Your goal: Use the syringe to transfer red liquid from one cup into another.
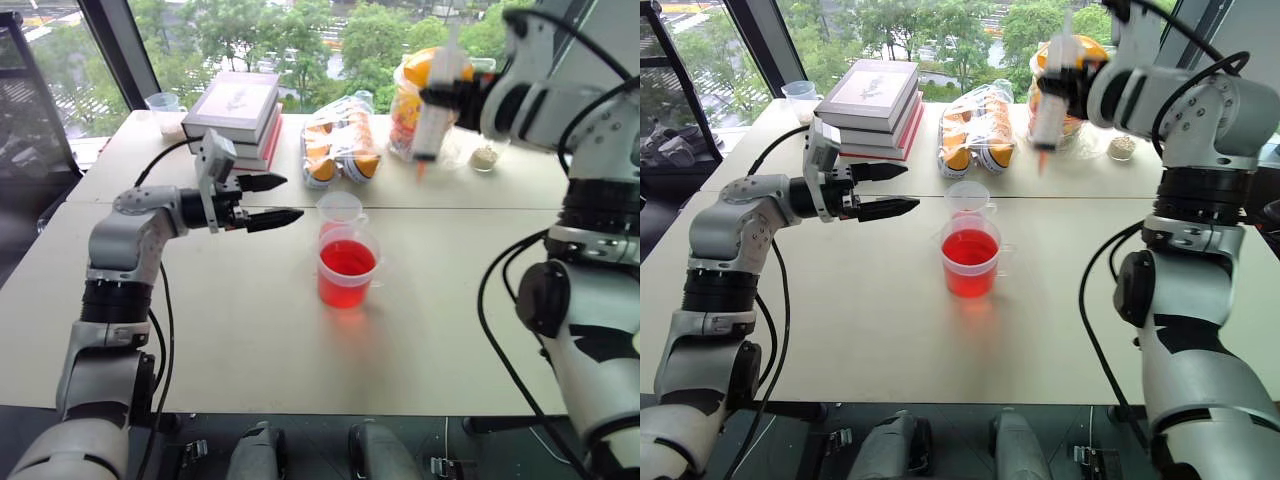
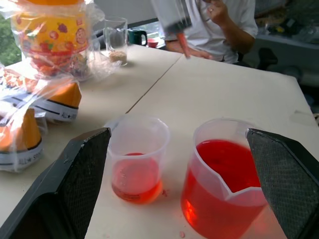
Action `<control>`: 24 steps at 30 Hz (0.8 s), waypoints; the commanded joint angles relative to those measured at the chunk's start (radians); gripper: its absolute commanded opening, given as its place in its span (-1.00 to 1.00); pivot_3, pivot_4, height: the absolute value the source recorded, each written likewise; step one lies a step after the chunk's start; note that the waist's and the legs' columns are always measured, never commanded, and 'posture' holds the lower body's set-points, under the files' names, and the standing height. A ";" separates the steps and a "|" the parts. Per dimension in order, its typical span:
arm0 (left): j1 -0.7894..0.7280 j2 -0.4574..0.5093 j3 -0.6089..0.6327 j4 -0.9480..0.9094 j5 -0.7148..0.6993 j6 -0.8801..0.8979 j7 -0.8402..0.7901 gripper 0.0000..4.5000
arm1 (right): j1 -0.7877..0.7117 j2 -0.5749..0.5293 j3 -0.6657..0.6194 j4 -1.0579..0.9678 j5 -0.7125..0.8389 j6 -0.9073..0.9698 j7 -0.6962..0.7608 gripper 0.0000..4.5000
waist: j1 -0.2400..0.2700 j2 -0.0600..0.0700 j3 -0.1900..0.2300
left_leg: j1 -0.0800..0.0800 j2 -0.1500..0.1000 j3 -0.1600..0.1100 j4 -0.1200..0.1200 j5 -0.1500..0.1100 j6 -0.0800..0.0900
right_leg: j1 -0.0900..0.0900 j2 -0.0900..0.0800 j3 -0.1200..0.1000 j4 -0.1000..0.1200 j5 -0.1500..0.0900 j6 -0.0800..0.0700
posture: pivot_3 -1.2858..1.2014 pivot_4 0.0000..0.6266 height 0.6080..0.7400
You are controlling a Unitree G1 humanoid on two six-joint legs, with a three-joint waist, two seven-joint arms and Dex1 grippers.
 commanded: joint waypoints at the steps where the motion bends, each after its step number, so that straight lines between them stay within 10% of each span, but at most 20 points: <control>1: 0.019 0.011 0.021 -0.090 -0.064 0.032 0.004 0.99 | 0.069 -0.079 0.076 -0.050 0.001 0.125 0.063 -0.36 | -0.001 0.000 0.000 | 0.000 0.000 0.000 0.000 0.000 0.000 | 0.000 0.000 0.000 0.000 0.000 0.000 | 0.03 -0.52 1.00; 17: 0.053 0.018 -0.010 -0.169 -0.115 0.083 0.057 0.99 | 0.326 -0.151 0.266 0.142 -0.115 0.016 0.245 -0.36 | 0.002 0.000 0.000 | 0.000 0.000 -0.001 0.001 0.000 0.000 | 0.001 0.002 0.000 0.000 0.002 0.003 | 0.03 -0.52 1.00; 24: 0.074 0.026 -0.032 -0.191 -0.116 0.090 0.062 1.00 | 0.329 -0.179 0.239 0.061 -0.124 0.037 0.276 0.98 | 0.004 0.000 0.000 | 0.000 0.000 -0.001 0.001 0.000 0.000 | 0.001 0.002 0.000 0.000 0.002 0.003 | 0.03 -0.52 1.00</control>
